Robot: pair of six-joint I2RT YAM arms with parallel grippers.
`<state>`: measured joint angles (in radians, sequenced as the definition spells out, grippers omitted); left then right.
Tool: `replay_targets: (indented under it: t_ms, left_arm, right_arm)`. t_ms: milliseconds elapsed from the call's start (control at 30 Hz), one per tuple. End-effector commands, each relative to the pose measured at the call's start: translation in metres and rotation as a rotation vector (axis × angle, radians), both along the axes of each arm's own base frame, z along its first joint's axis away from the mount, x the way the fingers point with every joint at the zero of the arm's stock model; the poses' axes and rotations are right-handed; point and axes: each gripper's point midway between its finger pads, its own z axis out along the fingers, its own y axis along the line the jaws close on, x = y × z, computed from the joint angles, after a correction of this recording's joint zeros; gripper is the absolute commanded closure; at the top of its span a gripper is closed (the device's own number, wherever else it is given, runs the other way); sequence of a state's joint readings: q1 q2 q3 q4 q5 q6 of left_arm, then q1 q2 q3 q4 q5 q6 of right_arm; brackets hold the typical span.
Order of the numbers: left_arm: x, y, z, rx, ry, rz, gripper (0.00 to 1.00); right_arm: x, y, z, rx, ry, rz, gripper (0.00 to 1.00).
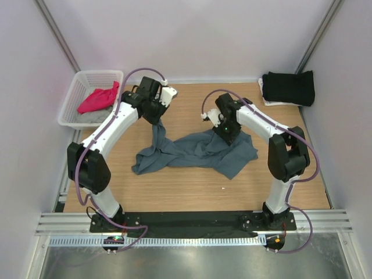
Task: Fold and stack the t-shirts
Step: Flatten the tshirt out
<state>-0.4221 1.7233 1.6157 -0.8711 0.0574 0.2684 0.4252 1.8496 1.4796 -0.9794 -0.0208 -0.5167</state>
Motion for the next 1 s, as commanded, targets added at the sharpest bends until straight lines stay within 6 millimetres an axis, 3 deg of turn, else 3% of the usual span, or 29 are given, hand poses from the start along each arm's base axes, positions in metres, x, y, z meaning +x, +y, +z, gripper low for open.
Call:
replay_targets:
  t_ms: [0, 67, 133, 167, 267, 400, 433, 467, 567, 667, 967]
  left_arm:
    - [0.014, -0.005, 0.026, -0.048, -0.083, 0.0, 1.0]
    - [0.014, -0.004, 0.027, -0.047, -0.085, 0.003, 1.0]
    - [0.013, -0.003, 0.027, -0.044, -0.087, 0.002, 1.0]
    - [0.013, -0.003, 0.027, -0.042, -0.084, 0.004, 1.0]
    - [0.013, -0.002, 0.029, -0.043, -0.088, 0.01, 1.0]
    - [0.013, 0.001, 0.03, -0.036, -0.094, 0.021, 1.0]
    - [0.012, 0.001, 0.03, -0.037, -0.094, 0.024, 1.0]
    - [0.012, 0.001, 0.03, -0.035, -0.093, 0.027, 1.0]
    - [0.011, 0.003, 0.03, -0.032, -0.093, 0.033, 1.0]
    - [0.009, 0.005, 0.03, -0.027, -0.093, 0.04, 1.0]
    - [0.007, 0.008, 0.025, -0.013, -0.086, 0.049, 1.0]
  right_arm:
    - [-0.011, -0.001, 0.02, 0.034, -0.021, -0.007, 0.66]
    - [0.003, 0.003, 0.037, 0.05, -0.073, 0.006, 0.56]
    - [0.015, 0.01, 0.051, 0.067, -0.111, 0.017, 0.55]
    - [0.027, 0.015, 0.067, 0.089, -0.155, 0.015, 0.55]
    - [0.045, 0.032, 0.079, 0.147, -0.179, 0.027, 0.55]
    - [0.061, 0.056, 0.076, 0.223, -0.163, 0.053, 0.57]
    - [0.062, 0.062, 0.061, 0.232, -0.114, 0.064, 0.58]
    - [0.068, 0.068, 0.065, 0.242, -0.127, 0.086, 0.59]
    - [0.068, 0.083, 0.046, 0.244, -0.064, 0.152, 0.62]
    - [0.063, 0.091, 0.031, 0.244, -0.013, 0.196, 0.65]
    - [0.055, 0.098, 0.017, 0.242, 0.038, 0.22, 0.69]
